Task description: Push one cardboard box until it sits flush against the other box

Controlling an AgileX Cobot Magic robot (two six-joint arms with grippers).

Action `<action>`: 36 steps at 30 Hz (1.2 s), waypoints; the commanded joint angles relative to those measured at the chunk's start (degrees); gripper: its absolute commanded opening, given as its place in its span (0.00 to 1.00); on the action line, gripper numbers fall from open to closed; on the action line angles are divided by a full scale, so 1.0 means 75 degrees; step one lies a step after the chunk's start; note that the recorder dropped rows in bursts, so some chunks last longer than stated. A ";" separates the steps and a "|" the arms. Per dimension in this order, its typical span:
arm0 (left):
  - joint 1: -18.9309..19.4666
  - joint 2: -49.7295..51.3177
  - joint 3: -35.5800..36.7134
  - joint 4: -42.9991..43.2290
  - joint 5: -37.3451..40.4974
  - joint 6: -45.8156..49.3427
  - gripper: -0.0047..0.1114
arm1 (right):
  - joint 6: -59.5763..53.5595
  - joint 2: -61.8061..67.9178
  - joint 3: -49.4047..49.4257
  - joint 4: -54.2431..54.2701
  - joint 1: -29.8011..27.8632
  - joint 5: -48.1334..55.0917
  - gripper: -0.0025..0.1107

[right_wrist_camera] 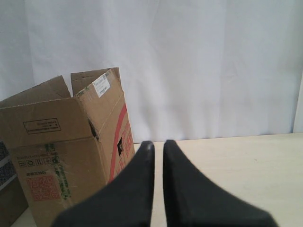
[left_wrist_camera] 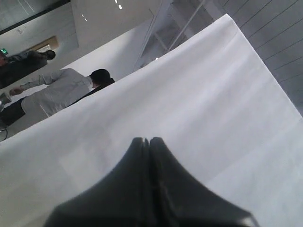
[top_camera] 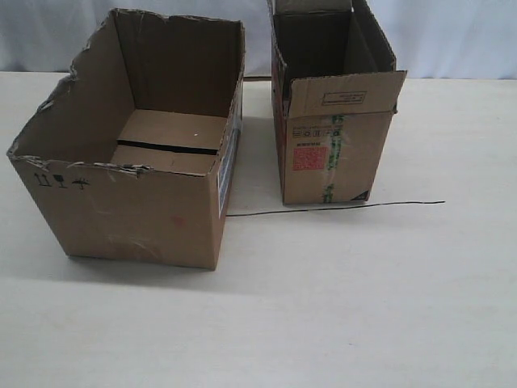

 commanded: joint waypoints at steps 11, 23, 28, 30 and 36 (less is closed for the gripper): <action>-0.0061 0.1774 -0.2244 -0.0019 0.4375 0.4043 0.04 | -0.0013 -0.0016 0.0025 -0.0059 0.0013 -0.0065 0.07; -0.0061 0.5832 -0.3404 0.0348 0.7402 0.5708 0.04 | -0.0013 -0.0016 0.0025 -0.0059 0.0013 -0.0065 0.07; -0.0061 0.5871 -0.3404 0.0347 0.7434 0.5908 0.04 | -0.0013 -0.0016 0.0025 -0.0059 0.0013 -0.0065 0.07; -0.0061 0.5871 -0.3404 0.0333 0.7515 0.6025 0.04 | -0.0013 -0.0016 0.0025 -0.0059 0.0013 -0.0065 0.07; -0.0061 0.5871 -0.3404 0.0140 0.7799 0.6717 0.04 | -0.0013 -0.0016 0.0025 -0.0059 0.0013 -0.0065 0.07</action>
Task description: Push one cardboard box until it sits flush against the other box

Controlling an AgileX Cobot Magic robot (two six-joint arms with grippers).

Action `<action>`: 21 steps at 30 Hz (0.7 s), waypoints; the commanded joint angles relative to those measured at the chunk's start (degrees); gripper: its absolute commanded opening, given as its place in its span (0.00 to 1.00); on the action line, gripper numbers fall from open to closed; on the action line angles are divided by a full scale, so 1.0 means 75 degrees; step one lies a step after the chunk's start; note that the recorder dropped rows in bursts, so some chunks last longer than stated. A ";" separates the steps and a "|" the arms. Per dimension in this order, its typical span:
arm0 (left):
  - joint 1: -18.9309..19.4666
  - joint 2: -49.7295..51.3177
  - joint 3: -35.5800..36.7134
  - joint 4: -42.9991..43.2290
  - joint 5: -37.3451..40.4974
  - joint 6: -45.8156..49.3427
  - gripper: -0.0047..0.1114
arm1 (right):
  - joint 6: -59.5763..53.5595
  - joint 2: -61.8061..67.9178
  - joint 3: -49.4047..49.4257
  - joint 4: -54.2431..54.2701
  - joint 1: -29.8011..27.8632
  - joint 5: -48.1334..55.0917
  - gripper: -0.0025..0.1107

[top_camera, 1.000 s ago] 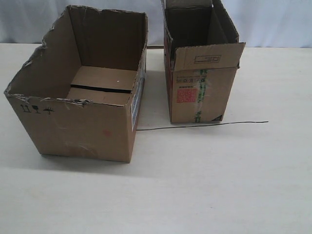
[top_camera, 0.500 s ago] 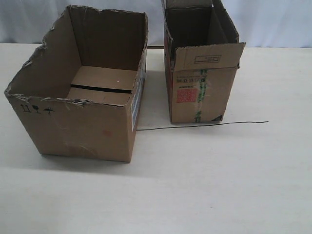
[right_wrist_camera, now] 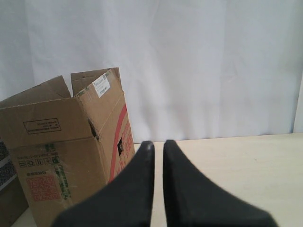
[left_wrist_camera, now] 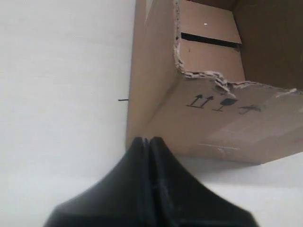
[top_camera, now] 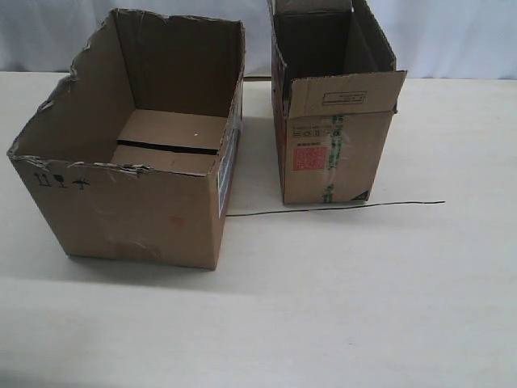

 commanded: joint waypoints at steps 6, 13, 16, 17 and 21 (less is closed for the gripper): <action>-0.0061 -0.0009 -0.0042 -0.2003 0.1009 0.2608 0.04 | -0.0013 -0.0016 0.0025 -0.0059 0.0013 -0.0065 0.07; -0.0061 -0.0009 0.1252 -0.4224 -0.0284 0.3683 0.04 | -0.0013 -0.0016 0.0025 -0.0059 0.0013 -0.0065 0.07; -0.0061 -0.0009 0.1737 -0.4672 -0.0852 0.4163 0.04 | -0.0013 -0.0016 0.0025 -0.0059 0.0013 -0.0065 0.07; -0.0061 -0.0009 0.1845 -0.4919 -0.0988 0.4430 0.04 | -0.0013 -0.0016 0.0025 -0.0059 0.0013 -0.0065 0.07; -0.0061 -0.0009 0.2022 -0.5808 -0.0964 0.5480 0.04 | -0.0013 -0.0016 0.0025 -0.0059 0.0013 -0.0065 0.07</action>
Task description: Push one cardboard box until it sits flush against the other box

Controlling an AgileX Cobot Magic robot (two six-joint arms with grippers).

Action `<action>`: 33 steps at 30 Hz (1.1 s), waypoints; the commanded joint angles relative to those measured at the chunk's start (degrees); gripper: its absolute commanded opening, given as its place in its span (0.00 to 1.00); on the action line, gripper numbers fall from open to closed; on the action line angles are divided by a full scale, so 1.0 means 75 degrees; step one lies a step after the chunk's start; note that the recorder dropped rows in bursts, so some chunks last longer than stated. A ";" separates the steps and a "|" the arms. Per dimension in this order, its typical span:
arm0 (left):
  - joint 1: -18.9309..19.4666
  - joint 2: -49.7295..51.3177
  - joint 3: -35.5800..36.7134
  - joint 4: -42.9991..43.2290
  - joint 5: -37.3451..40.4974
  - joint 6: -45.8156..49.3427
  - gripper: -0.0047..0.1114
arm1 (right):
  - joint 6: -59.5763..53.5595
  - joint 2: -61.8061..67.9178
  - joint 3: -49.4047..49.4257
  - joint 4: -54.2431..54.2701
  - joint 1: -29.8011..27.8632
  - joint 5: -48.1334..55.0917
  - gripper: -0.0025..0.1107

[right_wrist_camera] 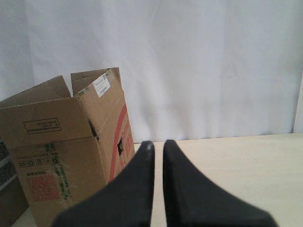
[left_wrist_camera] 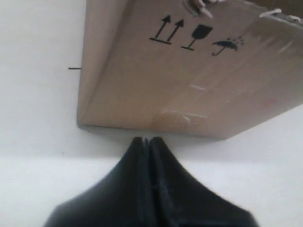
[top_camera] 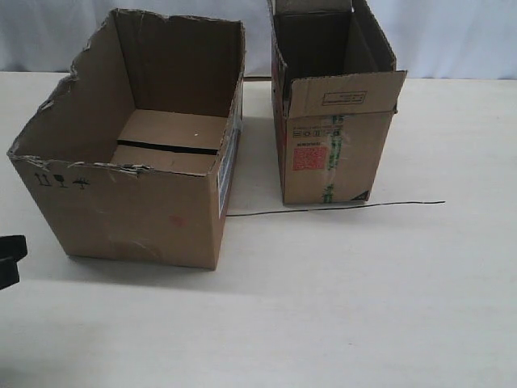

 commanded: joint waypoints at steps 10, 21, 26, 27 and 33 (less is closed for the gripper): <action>-0.0061 -0.0009 0.0215 -0.3588 0.0186 0.4203 0.04 | -0.0013 -0.0016 0.0025 -0.0059 0.0013 -0.0065 0.07; -0.0061 -0.0504 -0.1798 -0.0505 -0.0509 0.1156 0.04 | -0.0013 -0.0016 0.0025 -0.0059 0.0013 -0.0065 0.07; -0.0061 -0.0504 -0.1798 -0.0489 -0.0838 0.1096 0.04 | -0.0013 -0.0016 0.0025 -0.0059 0.0013 -0.0065 0.07; -0.0061 -0.0504 -0.1798 -0.0503 -0.0892 0.1096 0.04 | -0.0013 -0.0016 0.0025 -0.0059 0.0013 -0.0065 0.07; -0.0061 -0.0504 -0.1798 -0.0503 -0.0558 0.1096 0.04 | -0.0013 -0.0016 0.0025 -0.0059 0.0013 -0.0065 0.07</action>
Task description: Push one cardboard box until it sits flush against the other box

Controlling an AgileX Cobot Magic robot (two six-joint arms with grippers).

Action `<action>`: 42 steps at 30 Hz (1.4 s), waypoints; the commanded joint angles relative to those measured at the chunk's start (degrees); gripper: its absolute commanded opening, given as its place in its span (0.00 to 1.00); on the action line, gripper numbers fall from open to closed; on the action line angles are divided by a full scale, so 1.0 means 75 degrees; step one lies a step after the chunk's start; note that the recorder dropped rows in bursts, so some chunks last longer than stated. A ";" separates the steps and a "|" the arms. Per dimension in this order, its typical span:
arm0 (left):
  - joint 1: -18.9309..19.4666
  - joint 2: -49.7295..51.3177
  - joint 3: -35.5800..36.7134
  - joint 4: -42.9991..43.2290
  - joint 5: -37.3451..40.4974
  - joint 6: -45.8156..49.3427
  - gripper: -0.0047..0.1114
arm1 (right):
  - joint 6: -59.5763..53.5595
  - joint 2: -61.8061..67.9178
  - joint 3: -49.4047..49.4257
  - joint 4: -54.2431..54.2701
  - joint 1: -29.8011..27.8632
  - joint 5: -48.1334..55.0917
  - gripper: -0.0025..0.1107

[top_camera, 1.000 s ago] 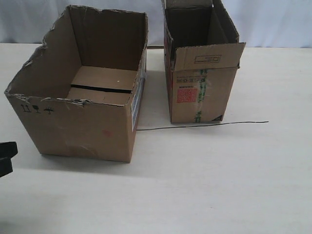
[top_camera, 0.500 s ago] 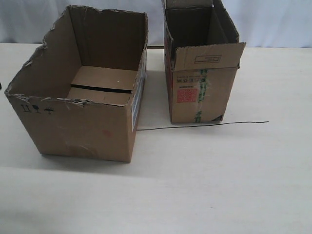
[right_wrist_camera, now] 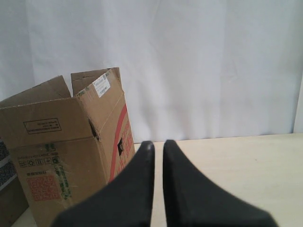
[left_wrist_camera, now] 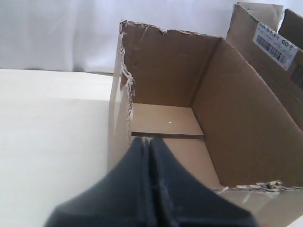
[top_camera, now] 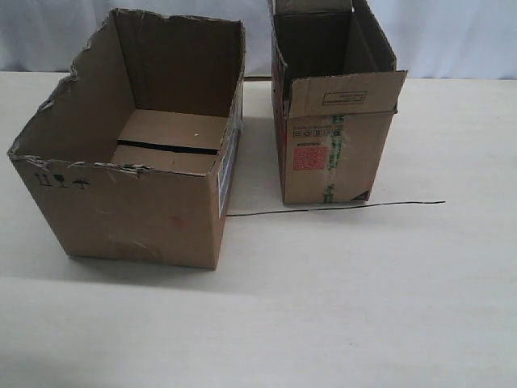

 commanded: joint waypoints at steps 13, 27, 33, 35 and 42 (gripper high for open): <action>-0.0116 -0.0754 -0.0055 0.5478 -0.0009 -0.6379 0.04 | -0.0013 -0.0016 0.0025 -0.0059 0.0013 -0.0065 0.07; -0.2838 -0.1361 0.1254 1.0906 -0.1339 -1.2271 0.04 | -0.0013 -0.0016 0.0025 -0.0059 0.0013 -0.0065 0.07; -0.3088 -0.1361 0.1867 1.0654 -0.1152 -1.2271 0.04 | -0.0013 -0.0016 0.0025 -0.0059 0.0013 -0.0065 0.07; -0.3088 -0.1361 0.2079 1.0596 -0.1168 -1.2254 0.04 | -0.0013 -0.0016 0.0025 -0.0059 0.0013 -0.0065 0.07; -0.3229 -0.0840 0.2556 1.0408 -0.1665 -1.2188 0.04 | -0.0013 -0.0016 0.0025 -0.0059 0.0013 -0.0065 0.07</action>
